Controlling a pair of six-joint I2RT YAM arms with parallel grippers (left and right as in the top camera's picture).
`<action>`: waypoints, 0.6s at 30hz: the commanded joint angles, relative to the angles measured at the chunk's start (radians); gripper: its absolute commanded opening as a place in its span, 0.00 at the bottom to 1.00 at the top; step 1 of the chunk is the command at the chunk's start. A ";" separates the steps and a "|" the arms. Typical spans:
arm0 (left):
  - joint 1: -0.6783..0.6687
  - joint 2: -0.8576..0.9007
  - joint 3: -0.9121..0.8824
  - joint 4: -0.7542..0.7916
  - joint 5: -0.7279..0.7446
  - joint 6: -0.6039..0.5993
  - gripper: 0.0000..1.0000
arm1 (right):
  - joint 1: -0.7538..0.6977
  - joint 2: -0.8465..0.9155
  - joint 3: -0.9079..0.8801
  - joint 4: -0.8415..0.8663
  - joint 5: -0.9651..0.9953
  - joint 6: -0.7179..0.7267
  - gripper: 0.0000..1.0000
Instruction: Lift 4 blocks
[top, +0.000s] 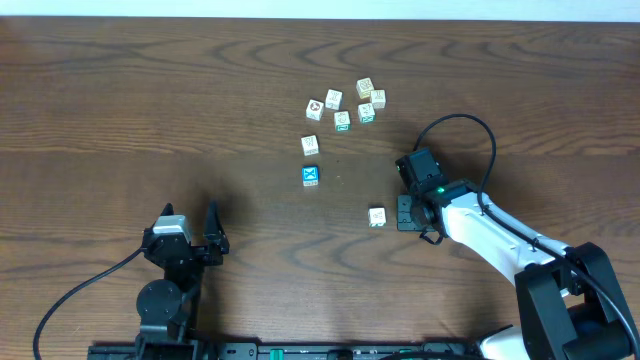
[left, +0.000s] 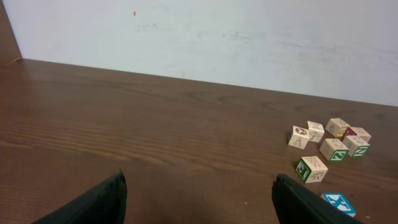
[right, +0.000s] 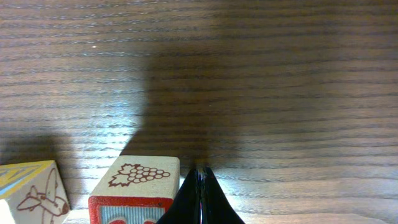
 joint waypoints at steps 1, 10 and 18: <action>0.006 -0.006 -0.016 -0.042 -0.030 -0.001 0.75 | 0.000 0.003 0.005 0.007 -0.043 -0.024 0.01; 0.006 -0.006 -0.016 -0.042 -0.030 -0.001 0.75 | -0.001 0.003 0.005 0.042 -0.068 -0.088 0.01; 0.006 -0.006 -0.016 -0.042 -0.030 -0.001 0.75 | 0.000 0.003 0.005 0.063 -0.113 -0.120 0.01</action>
